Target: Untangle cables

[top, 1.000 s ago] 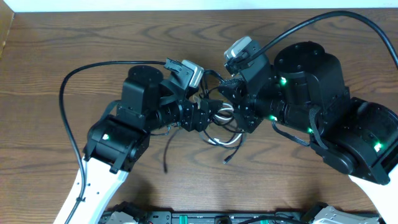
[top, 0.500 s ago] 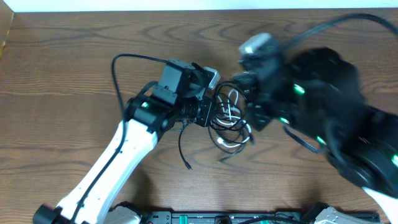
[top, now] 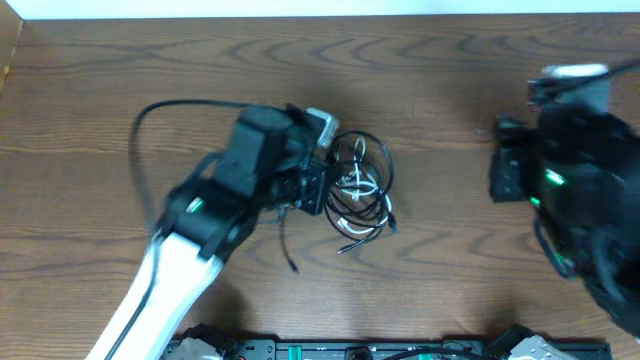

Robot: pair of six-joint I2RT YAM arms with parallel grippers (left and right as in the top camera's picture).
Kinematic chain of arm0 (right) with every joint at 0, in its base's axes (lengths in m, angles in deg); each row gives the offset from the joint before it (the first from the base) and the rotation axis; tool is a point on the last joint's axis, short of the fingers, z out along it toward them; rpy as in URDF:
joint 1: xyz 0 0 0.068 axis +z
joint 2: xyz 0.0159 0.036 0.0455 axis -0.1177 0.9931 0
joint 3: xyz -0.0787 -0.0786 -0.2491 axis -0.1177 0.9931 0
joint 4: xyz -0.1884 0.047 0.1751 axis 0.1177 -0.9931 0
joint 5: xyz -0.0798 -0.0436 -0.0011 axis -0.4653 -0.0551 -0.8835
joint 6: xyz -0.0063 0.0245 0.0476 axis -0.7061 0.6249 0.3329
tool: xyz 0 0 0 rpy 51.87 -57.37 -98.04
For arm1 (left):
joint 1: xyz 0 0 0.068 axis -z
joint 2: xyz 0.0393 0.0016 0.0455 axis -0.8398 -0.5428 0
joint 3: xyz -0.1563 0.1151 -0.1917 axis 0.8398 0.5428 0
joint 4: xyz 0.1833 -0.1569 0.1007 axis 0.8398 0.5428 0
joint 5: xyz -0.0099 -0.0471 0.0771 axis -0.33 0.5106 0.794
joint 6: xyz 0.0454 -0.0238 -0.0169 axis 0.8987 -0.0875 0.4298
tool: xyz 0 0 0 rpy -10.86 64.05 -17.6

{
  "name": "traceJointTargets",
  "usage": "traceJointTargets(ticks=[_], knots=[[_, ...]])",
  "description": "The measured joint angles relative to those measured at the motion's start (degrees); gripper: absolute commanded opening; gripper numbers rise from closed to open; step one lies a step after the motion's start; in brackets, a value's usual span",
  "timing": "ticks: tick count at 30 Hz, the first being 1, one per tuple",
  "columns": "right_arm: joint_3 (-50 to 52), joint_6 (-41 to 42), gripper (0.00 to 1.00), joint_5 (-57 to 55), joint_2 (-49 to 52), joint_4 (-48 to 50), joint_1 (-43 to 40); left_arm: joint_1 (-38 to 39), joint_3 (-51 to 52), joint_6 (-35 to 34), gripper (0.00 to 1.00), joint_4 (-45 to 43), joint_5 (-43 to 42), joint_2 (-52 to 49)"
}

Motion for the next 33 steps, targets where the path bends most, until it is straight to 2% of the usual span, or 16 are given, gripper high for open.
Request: traceJointTargets(ticks=[2, 3, 10, 18, 27, 29, 33], knots=[[1.07, 0.00, 0.79, 1.31, 2.25, -0.90, -0.02, 0.00, -0.13, 0.00, 0.07, -0.22, -0.42, 4.85], [1.79, -0.13, 0.87, 2.25, 3.63, -0.98, -0.11, 0.00, -0.22, 0.00, 0.08, -0.15, -0.61, 7.15], [3.48, -6.71, 0.98, 13.29, 14.23, -0.90, -0.22, 0.00, -0.66, 0.00, 0.08, 3.80, 0.35, 19.82], [3.61, -16.57, 0.97, 27.85, 23.91, -0.17, -0.20, 0.00, -0.74, 0.00, 0.08, 9.20, 3.39, 21.42], [3.78, -26.27, 0.99, 35.08, 28.81, 3.43, 0.68, 0.00, -0.74, 0.02, 0.08, 9.42, 3.54, 21.18], [3.78, -26.51, 0.99, 35.69, 28.83, 5.49, 0.74, 0.00, -0.74, 0.02, 0.08, 9.42, 3.54, 21.18], [3.78, -19.87, 0.99, 35.10, 28.83, 11.37, 0.59, 0.00, -0.74, 0.02, 0.08, 9.44, 3.54, 21.18]])
